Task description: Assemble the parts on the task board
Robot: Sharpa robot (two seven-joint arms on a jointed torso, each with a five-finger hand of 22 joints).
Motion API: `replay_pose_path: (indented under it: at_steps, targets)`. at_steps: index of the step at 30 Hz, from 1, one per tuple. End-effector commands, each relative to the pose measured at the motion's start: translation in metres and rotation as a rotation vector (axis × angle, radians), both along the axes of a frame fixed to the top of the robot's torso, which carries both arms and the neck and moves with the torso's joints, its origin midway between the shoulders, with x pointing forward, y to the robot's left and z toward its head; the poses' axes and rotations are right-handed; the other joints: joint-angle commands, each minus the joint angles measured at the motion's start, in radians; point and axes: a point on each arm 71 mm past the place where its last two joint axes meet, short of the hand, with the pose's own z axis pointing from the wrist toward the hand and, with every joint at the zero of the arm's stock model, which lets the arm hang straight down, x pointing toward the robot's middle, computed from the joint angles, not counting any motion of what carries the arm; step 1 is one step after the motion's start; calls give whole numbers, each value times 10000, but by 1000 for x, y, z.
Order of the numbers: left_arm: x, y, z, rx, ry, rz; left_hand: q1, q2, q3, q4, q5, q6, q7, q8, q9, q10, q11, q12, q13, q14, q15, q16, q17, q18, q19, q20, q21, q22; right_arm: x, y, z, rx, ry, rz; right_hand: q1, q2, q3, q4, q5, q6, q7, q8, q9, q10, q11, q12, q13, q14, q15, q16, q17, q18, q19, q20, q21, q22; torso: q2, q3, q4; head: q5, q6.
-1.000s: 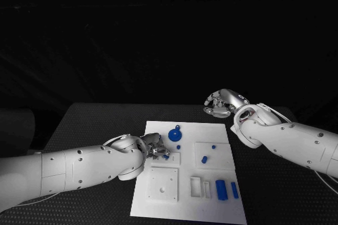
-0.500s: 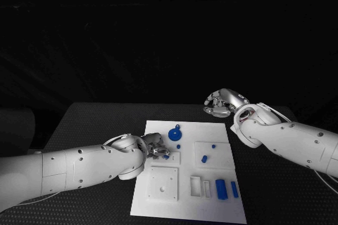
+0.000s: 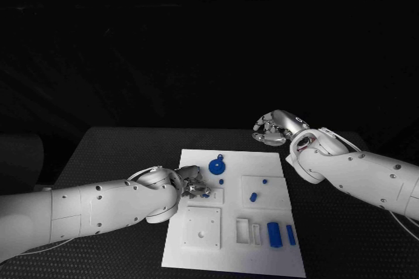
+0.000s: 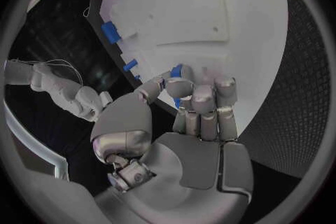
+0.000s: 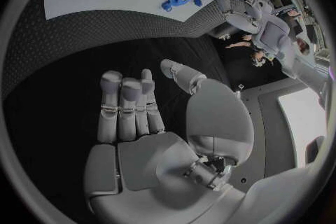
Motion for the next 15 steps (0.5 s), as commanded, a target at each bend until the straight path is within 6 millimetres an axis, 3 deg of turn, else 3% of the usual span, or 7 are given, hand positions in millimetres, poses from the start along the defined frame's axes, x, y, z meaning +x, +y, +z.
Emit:
replay_pose_path:
  at_steps: [1, 15]
  targets:
    - [-3, 0, -4, 155, 258, -127, 203, 110, 7, -100, 105, 1876, -1112, -26, -8, -302, -217, 36, -21, 117, -289, 57, -17, 50, 31, -1161, 35, 113, -1, 1, -1, -31, 58, 104, -115, 18, -54, 10, 33, 50, 139, -59, 13, -88, 12, 61, -14, -36, -13, -50, 18, 296, -43, -28, -33, 12, 0, -1, 5, 0, 1]
    - [-3, 1, -5, 198, 291, -89, 294, 188, -23, -125, 265, 1891, -1112, -22, -22, -302, -220, 61, -44, 124, -282, 87, -35, 40, 37, -1152, 42, 115, -1, 1, -1, -25, 71, 110, -122, 21, -57, 11, 44, 49, 139, -60, 14, -90, 13, 64, -19, -36, -12, -52, 20, 296, -43, -29, -35, 15, 4, 2, 1, 10, -6]
